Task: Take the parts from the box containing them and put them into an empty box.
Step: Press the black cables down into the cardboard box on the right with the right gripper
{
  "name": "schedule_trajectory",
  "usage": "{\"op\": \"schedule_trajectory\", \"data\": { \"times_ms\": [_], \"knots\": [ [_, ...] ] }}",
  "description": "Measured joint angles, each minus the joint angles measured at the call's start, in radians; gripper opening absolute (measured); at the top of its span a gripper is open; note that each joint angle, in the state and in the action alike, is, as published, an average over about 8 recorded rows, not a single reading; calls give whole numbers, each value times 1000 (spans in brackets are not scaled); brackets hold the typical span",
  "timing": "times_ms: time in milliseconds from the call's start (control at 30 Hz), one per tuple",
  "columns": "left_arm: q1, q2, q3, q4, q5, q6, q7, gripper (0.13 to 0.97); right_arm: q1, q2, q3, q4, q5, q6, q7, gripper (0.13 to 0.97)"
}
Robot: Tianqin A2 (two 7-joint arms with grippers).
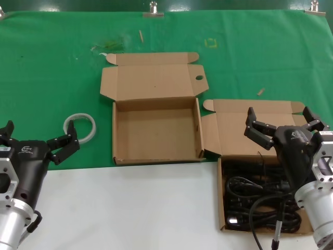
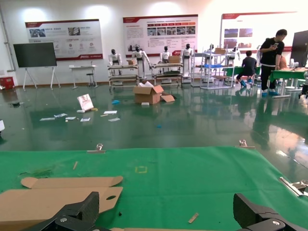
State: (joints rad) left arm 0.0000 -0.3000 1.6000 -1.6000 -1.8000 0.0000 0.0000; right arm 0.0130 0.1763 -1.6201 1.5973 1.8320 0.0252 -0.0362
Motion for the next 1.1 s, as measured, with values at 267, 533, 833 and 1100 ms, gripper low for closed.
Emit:
{"op": "schedule_trajectory", "data": {
  "times_ms": [267,533,833,1100],
  "knots": [
    [0,0,0,0,0,0,0,965,0,0,0,0,0,0,0,966],
    [0,0,0,0,0,0,0,965,0,0,0,0,0,0,0,966],
    [0,0,0,0,0,0,0,965,0,0,0,0,0,0,0,966],
    [0,0,0,0,0,0,0,965,0,0,0,0,0,0,0,966]
  ]
}}
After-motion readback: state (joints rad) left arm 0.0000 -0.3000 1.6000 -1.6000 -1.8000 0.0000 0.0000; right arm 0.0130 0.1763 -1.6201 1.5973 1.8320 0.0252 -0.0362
